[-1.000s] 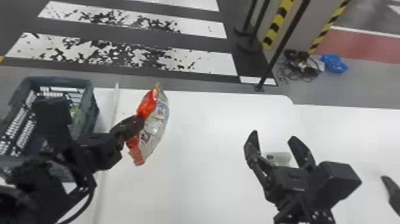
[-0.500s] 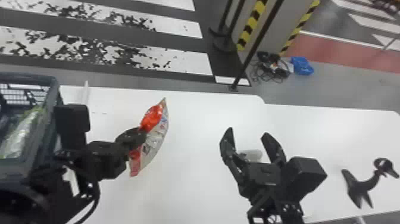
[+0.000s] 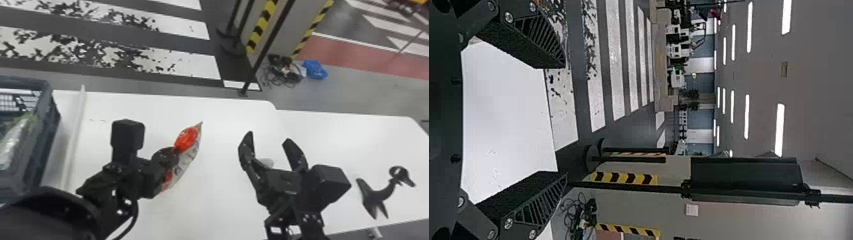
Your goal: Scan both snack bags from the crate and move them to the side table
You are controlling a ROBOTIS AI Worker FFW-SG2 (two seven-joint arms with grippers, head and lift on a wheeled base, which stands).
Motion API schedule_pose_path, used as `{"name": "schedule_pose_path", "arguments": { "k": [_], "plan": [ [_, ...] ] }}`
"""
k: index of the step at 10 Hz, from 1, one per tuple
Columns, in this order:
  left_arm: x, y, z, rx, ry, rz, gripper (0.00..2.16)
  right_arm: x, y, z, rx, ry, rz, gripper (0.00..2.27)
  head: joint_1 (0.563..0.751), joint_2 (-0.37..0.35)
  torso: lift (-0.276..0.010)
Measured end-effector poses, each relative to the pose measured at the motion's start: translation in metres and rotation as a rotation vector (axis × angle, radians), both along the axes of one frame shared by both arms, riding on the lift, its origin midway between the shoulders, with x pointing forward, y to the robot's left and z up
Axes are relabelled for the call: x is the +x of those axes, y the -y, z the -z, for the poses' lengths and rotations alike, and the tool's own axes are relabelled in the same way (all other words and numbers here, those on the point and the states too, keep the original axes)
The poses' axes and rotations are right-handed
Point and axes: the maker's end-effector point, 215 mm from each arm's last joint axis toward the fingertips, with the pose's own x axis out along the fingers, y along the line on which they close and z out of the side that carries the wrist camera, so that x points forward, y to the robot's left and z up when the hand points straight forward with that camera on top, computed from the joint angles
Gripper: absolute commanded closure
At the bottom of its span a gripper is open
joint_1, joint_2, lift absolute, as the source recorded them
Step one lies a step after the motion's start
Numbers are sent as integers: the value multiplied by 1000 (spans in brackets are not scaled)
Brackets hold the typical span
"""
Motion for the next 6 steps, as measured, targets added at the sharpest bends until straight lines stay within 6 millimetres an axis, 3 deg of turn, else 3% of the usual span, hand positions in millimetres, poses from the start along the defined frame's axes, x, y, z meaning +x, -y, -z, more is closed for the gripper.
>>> {"name": "schedule_pose_path", "arguments": {
  "k": [3,6],
  "plan": [
    [-8,23,18,52,-5,57,1737,0,14,-2,4,7,29,171,695,-350,-29],
    [-30,56,41,121,-10,148,1737,1,16,-7,5,24,35,171,695,-350,-29]
  ]
}}
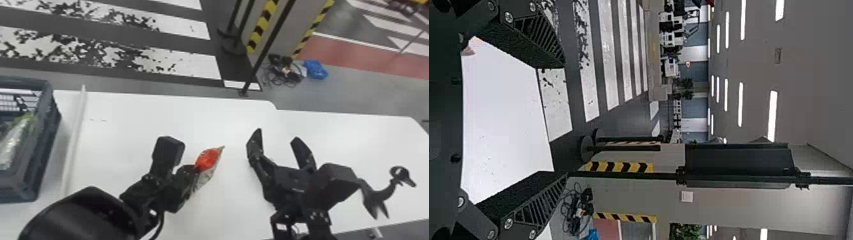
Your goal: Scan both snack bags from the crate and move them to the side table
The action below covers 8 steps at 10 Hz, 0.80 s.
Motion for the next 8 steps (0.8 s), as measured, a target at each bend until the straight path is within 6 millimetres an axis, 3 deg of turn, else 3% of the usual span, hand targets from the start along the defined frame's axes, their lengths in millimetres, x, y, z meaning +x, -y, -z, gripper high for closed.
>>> {"name": "schedule_pose_path", "arguments": {
  "k": [3,4,5,6,8],
  "plan": [
    [-17,15,26,92,12,64,1649,0,1,-1,1,2,2,171,695,-350,-29],
    [-20,13,37,118,5,69,1258,0,0,-1,4,2,2,171,695,-350,-29],
    [-22,9,47,136,-2,71,154,-1,0,-1,5,2,2,171,695,-350,-29],
    [-24,9,50,130,-9,77,-2,-1,0,-1,6,3,1,171,695,-350,-29],
    [-26,7,46,104,-16,72,36,-1,0,-2,6,3,0,171,695,-350,-29]
  ]
}}
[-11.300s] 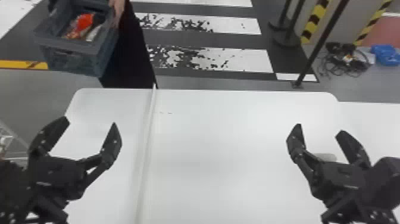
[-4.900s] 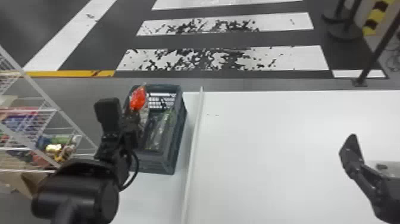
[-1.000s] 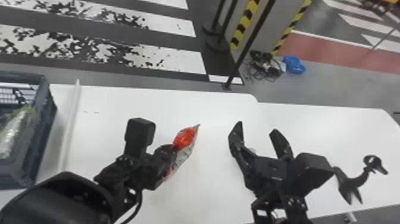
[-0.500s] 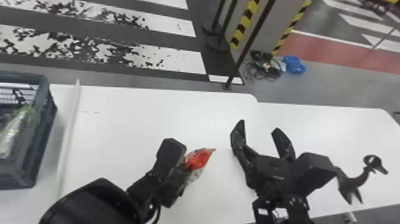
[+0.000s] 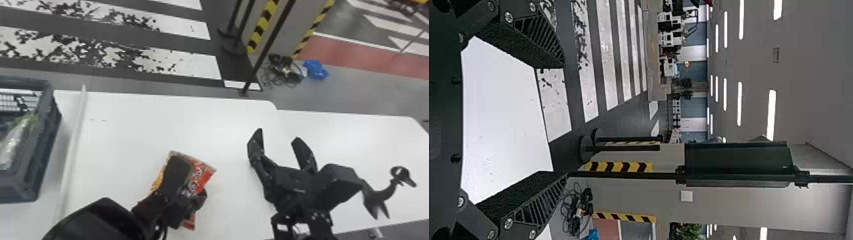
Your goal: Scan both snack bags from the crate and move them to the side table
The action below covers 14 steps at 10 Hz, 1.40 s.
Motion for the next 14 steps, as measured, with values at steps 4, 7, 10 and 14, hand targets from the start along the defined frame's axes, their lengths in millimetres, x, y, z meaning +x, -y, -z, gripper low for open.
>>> {"name": "schedule_pose_path", "arguments": {
  "k": [4,7,10,14],
  "plan": [
    [5,-5,-22,-42,24,-31,36,-1,-1,-2,-2,2,-4,171,695,-350,-29],
    [43,-75,-38,-54,101,-165,36,-1,-3,-2,-3,1,-8,171,695,-350,-29],
    [80,-186,-63,-47,208,-324,36,0,-6,2,-2,-5,-14,171,695,-339,-29],
    [97,-302,-152,-151,477,-489,36,2,-20,22,-42,-51,-39,171,695,-157,-29]
  ]
}}
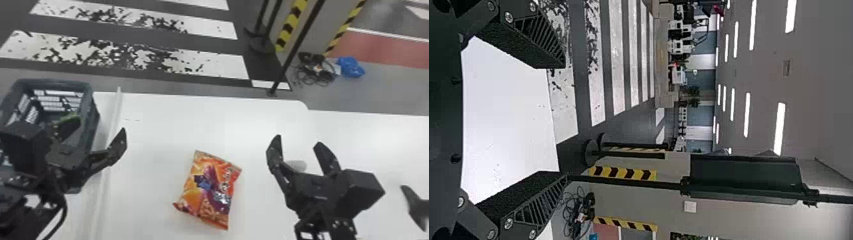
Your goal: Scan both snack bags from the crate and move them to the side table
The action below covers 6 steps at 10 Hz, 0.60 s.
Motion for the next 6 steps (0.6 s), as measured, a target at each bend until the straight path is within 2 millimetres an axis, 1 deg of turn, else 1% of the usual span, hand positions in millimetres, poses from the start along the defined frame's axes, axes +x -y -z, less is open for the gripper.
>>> {"name": "schedule_pose_path", "arguments": {
  "k": [1,2,3,4,5,6],
  "plan": [
    [-3,-26,-23,-15,58,-39,36,0,-2,7,-4,-23,-7,171,695,-113,-29],
    [-8,-48,-45,-13,109,-72,36,-1,-8,17,-4,-57,-26,171,695,-72,-29],
    [-13,-65,-57,-3,134,-97,36,-2,-19,30,-3,-100,-64,171,695,-29,-29],
    [-18,-82,-64,-1,146,-124,36,-8,-39,53,-24,-181,-131,167,695,25,-29],
    [-22,-93,-65,-4,150,-145,36,-16,-59,78,-66,-270,-207,137,695,50,-29],
    [-26,-99,-63,-7,150,-153,36,-25,-73,99,-102,-344,-260,137,695,94,-29]
  ]
}}
